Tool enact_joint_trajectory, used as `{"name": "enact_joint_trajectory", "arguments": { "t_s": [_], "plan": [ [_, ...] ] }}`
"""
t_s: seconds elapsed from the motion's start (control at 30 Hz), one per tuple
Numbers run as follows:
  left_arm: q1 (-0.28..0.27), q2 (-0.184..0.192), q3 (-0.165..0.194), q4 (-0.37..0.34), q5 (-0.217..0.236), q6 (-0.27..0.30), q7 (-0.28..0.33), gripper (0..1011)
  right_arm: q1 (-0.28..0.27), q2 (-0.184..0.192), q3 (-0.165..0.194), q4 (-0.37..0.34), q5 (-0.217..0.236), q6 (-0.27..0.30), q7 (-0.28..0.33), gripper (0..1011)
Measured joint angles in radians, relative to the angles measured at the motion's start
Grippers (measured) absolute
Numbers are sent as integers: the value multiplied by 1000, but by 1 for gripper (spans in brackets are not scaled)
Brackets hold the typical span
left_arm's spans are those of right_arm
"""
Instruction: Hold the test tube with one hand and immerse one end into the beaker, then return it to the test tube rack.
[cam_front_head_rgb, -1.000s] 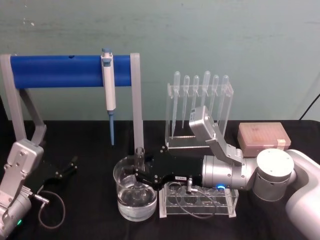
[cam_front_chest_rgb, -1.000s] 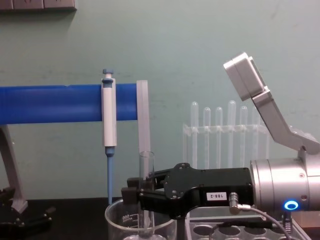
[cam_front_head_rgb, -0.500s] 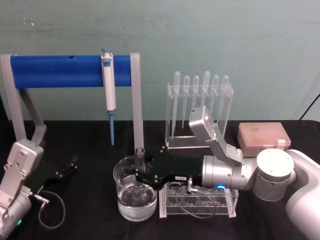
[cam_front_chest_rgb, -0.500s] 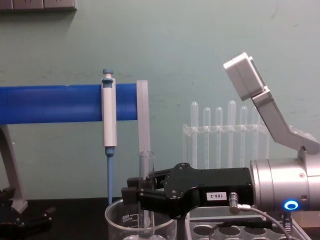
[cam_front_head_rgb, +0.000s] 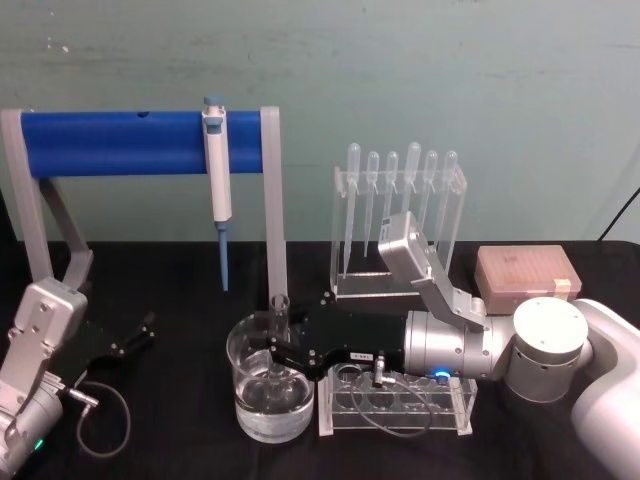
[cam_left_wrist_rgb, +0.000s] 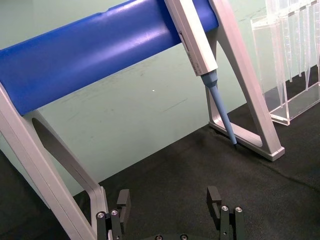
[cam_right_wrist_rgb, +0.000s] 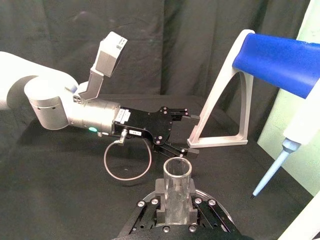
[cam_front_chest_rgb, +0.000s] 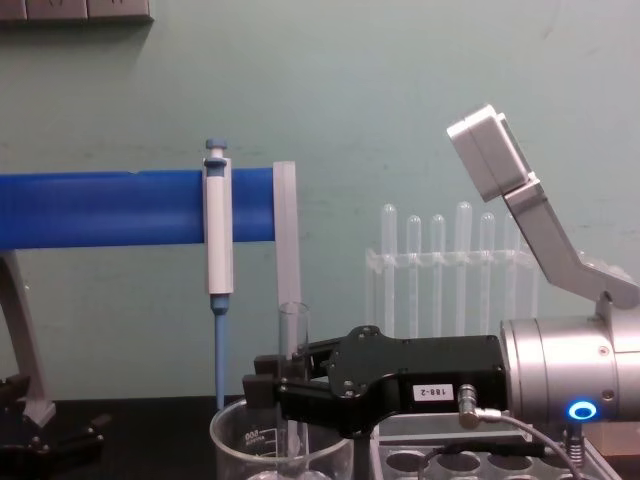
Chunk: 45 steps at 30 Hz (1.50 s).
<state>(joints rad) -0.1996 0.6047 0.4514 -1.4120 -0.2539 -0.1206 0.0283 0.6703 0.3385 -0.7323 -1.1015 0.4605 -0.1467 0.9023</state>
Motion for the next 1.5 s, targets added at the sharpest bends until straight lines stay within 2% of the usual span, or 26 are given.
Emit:
{"name": "enact_joint_trajectory", "arguments": {
  "t_s": [1.5],
  "plan": [
    [0,0,0,0,0,0,0,1000,0,0,0,0,0,0,0,224]
  ]
}}
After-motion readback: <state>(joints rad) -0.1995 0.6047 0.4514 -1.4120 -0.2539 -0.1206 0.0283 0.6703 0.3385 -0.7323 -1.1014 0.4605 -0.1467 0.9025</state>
